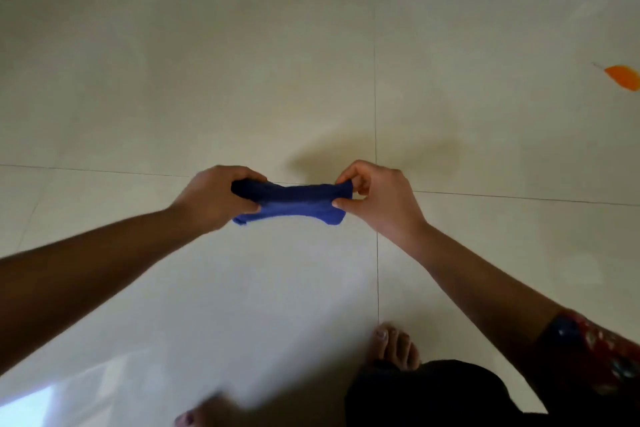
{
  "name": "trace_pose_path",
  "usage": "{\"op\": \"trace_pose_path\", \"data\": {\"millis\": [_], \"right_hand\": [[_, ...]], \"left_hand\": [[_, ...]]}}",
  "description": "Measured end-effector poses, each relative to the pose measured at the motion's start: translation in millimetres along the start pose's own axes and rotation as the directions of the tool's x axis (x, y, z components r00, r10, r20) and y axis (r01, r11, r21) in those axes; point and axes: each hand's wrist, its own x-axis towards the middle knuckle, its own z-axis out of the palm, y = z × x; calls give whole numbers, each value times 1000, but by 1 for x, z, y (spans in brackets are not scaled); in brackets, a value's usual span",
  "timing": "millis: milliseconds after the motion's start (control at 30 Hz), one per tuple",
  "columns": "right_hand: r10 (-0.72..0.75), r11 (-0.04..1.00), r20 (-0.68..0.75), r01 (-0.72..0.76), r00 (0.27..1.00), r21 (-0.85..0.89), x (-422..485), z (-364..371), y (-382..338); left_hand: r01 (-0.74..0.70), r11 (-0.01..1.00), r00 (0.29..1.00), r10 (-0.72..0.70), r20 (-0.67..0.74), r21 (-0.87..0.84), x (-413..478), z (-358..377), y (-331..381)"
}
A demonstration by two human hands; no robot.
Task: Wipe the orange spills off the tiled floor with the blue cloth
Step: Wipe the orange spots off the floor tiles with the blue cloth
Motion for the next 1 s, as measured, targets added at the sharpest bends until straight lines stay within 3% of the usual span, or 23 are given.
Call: {"op": "trace_pose_path", "data": {"millis": [167,267,333,400,467,567,767,1000], "right_hand": [[-15,1000,-55,16,998,6,-11,-23,-2],[12,996,120,-23,993,91,-15,-47,4],[84,940,227,-153,970,305,-19,-58,4],[255,787,185,-314,949,531,-30,-76,7],[417,659,138,-403,899,635,-40,-92,10],[547,549,156,-493,823,675,-64,-115,13],[570,470,316,-616,759,632,-113,-151,-9],[649,313,328,-633,687,708,-118,-180,6]], "left_hand": [[-193,926,980,167,107,324,10,-9,10],[-270,897,959,221,175,351,26,-2,17],[-319,905,941,266,212,280,34,2,28],[-361,928,917,336,215,88,43,12,50],[-291,941,926,323,196,-173,44,19,70],[-115,872,914,281,293,-476,43,38,93],[-72,834,828,356,433,-547,26,75,130],[-44,849,806,341,484,-526,20,110,156]]}}
